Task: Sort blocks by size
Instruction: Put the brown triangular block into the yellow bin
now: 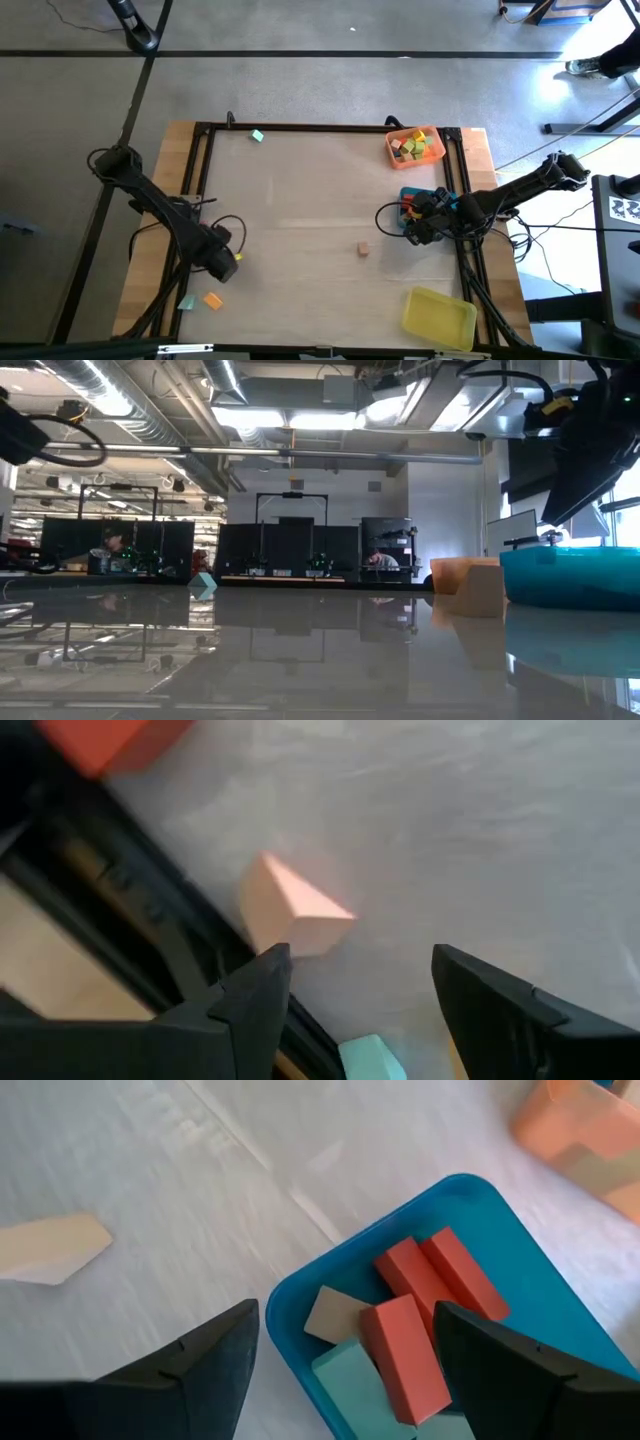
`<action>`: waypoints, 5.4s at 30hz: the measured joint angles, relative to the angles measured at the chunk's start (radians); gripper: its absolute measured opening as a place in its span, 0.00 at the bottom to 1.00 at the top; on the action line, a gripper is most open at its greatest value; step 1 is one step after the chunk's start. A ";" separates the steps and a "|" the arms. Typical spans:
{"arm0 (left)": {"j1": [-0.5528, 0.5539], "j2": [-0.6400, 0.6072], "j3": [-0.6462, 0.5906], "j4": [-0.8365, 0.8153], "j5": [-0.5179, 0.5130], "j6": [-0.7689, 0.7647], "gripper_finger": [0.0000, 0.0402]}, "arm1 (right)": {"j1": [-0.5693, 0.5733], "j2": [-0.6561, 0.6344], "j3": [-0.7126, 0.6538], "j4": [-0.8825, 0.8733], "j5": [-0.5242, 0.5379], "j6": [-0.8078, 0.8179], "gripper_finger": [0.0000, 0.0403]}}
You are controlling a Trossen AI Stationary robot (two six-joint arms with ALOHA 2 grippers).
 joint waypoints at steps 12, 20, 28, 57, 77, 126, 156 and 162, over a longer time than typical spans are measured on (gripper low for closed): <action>-0.065 0.005 -0.059 -0.022 -0.008 -0.188 0.57 | 0.000 0.000 0.000 0.042 0.028 -0.043 0.74; -0.065 0.005 -0.160 0.153 0.000 -0.171 0.57 | 0.000 0.000 0.000 0.044 0.028 -0.042 0.74; -0.063 0.005 -0.169 0.233 -0.016 -0.114 0.57 | 0.000 0.000 0.000 0.068 0.028 -0.048 0.74; -0.159 0.004 -0.109 0.234 -0.091 -0.456 0.57 | 0.000 0.000 0.000 0.067 0.043 -0.055 0.74; -0.164 0.002 -0.241 0.399 -0.100 -0.369 0.33 | 0.000 0.000 -0.001 0.068 0.046 -0.073 0.74; 0.203 0.050 0.112 1.111 -0.736 1.131 0.30 | 0.000 0.614 0.233 1.557 -0.081 -1.598 0.74; 0.255 0.048 0.112 1.233 -0.717 1.150 0.31 | 0.000 0.614 0.256 1.578 -0.134 -1.779 0.90; 0.258 0.048 0.110 1.230 -0.713 1.128 0.31 | -0.001 0.614 0.256 1.564 -0.153 -1.702 0.87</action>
